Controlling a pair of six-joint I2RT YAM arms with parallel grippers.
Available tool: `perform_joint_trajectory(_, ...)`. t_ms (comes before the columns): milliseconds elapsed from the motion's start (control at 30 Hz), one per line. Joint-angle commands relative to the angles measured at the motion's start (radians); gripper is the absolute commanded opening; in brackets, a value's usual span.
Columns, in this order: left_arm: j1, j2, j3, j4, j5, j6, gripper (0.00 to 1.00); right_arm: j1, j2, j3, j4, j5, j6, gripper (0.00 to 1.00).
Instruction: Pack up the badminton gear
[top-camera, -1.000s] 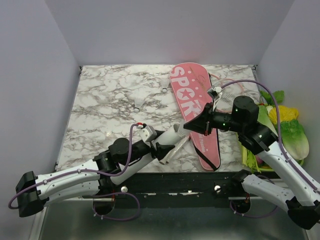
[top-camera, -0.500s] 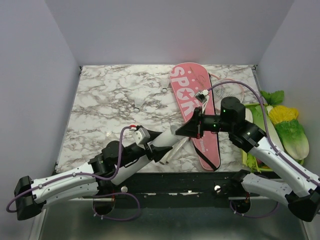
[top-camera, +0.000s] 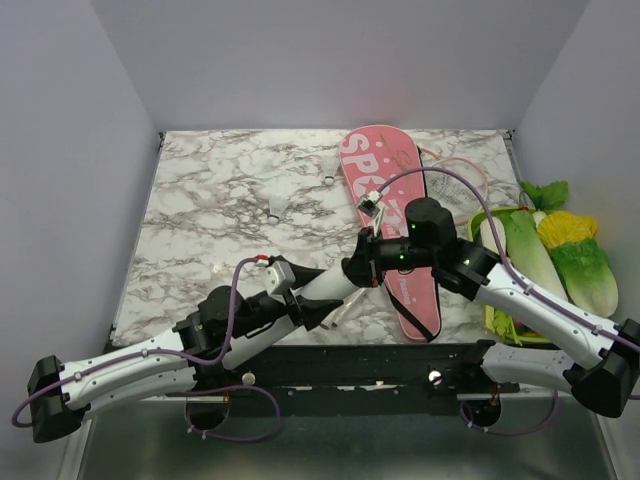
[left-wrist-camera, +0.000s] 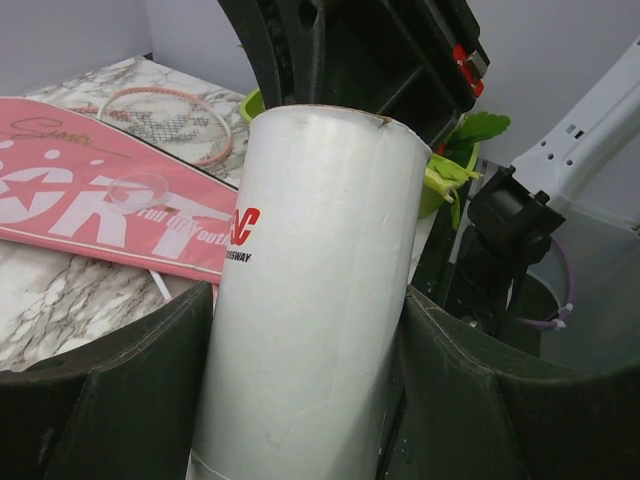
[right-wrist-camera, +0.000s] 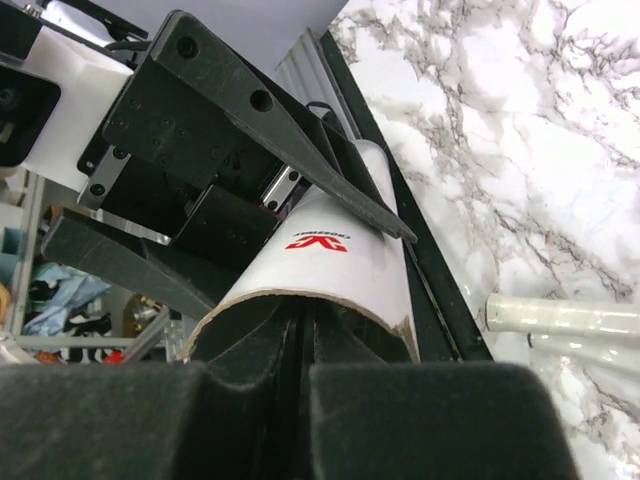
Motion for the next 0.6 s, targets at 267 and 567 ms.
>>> perform_joint_trajectory(267, -0.005, -0.031, -0.06, -0.141, -0.079, -0.124, 0.0, 0.019, -0.039, 0.3, -0.327, 0.315, -0.117, 0.59)
perform_joint_trajectory(567, -0.003, -0.074, -0.044, -0.235, -0.216, -0.138, 0.0, -0.071, 0.14, 0.467, -0.385, 0.662, -0.17, 0.65)
